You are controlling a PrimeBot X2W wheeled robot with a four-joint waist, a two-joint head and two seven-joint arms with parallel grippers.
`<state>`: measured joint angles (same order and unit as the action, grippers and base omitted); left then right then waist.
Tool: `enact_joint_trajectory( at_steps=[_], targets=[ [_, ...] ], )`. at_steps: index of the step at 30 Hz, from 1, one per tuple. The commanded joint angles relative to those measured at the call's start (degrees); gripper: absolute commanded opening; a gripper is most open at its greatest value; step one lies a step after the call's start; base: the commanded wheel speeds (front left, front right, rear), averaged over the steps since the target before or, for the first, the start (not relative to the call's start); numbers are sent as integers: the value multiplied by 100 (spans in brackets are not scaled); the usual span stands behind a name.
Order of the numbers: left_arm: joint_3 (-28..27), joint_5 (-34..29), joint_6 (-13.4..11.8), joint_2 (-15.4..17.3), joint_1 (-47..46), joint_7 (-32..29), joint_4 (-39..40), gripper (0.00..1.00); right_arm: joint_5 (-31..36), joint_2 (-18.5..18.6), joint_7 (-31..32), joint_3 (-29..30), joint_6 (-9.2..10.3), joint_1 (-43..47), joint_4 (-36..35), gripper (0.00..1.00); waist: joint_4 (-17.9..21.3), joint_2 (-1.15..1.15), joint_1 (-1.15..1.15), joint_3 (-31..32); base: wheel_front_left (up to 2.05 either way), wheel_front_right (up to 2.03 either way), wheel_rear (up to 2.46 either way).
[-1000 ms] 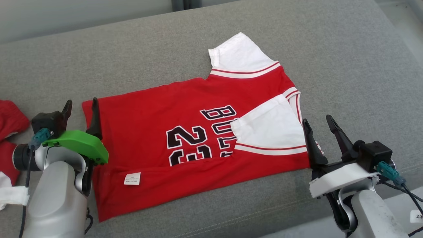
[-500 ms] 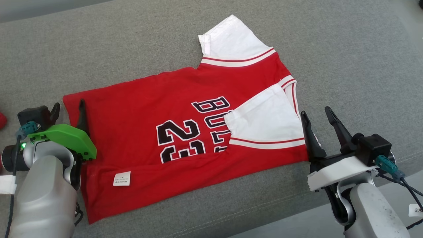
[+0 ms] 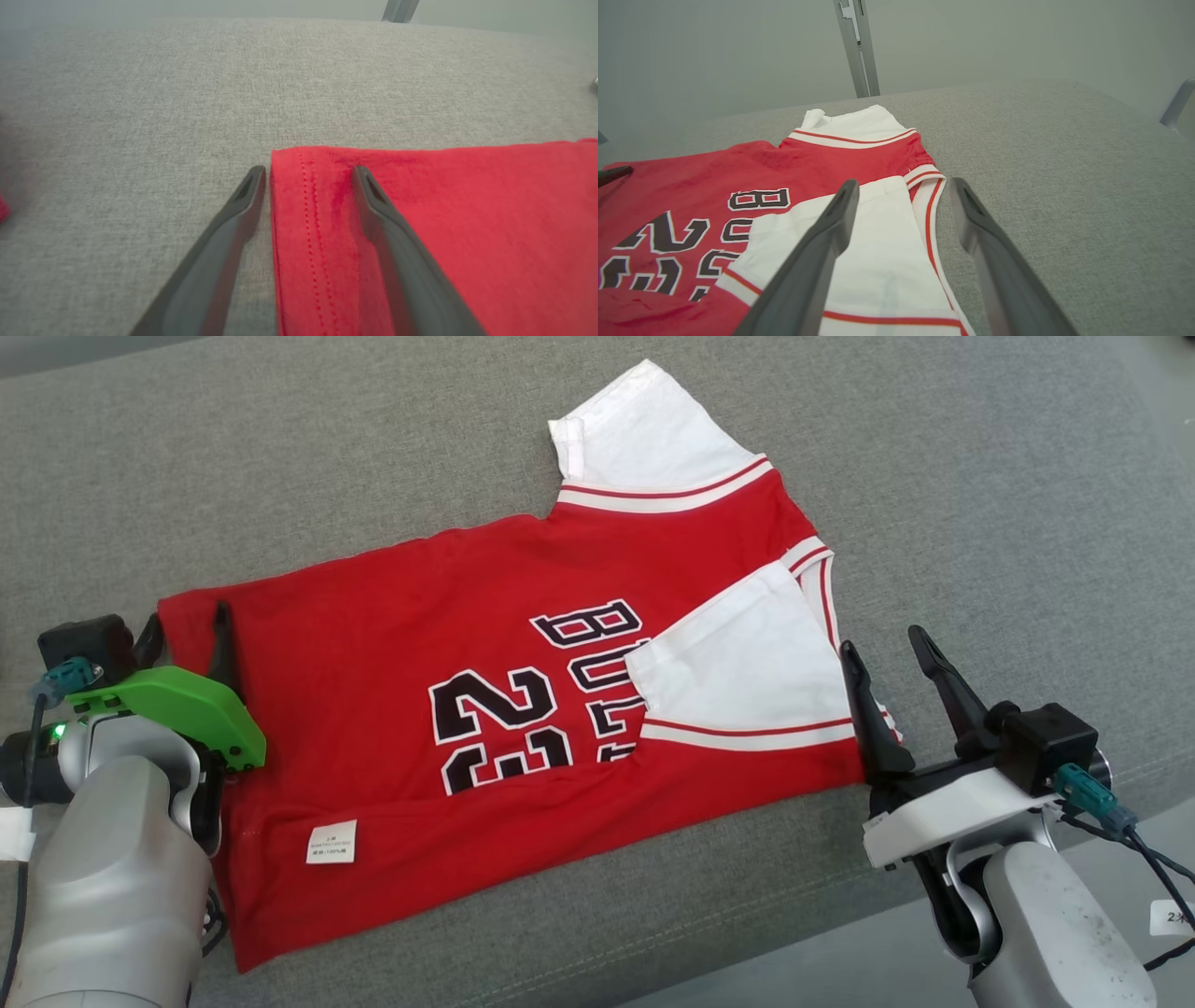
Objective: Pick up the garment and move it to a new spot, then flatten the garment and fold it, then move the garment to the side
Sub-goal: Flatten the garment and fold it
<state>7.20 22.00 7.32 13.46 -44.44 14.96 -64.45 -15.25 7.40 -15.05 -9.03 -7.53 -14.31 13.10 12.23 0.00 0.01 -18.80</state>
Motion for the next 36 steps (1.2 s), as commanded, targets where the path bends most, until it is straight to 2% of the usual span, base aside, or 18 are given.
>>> enact_joint_trajectory(
  at_steps=[1, 2, 8, 13, 21, 30, 36],
  targets=[
    [28, 52, 18, 41, -116, 24, -8, 24, 47, 15, -18, 14, 8, -35, 1, 100, -13, 0, -1, -15, 0, 0, 0],
    [56, 83, 19, 37, -137, 25, 16, 0, 53, 10, -18, 19, 8, -37, -3, 100, -35, 0, -1, -22, 0, 0, 0],
    [170, 112, 19, 75, -111, 27, 292, 0, 46, 60, -18, -187, 8, -367, 34, 100, -171, 0, -1, -49, 0, 0, 0],
    [237, 106, 16, 67, -102, 23, 580, 0, -40, 160, 222, -368, 8, -1273, 501, 100, -303, 0, -1, -149, 0, 0, 0],
    [424, -10, 15, -86, -225, 23, 946, 0, -197, 241, 787, -467, 8, -3091, 2089, 100, -692, 0, -1, -392, 0, 0, 0],
    [637, -115, 15, -279, -467, 23, 1310, 0, -52, 282, 933, -429, 8, -4763, 4051, 100, -1115, 0, -1, -782, 0, 0, 0],
    [761, -144, 15, -382, -596, 23, 1499, 0, 92, 323, 925, -358, 8, -5459, 4885, 100, -1353, 0, -1, -1054, 0, 0, 0]
  ],
)
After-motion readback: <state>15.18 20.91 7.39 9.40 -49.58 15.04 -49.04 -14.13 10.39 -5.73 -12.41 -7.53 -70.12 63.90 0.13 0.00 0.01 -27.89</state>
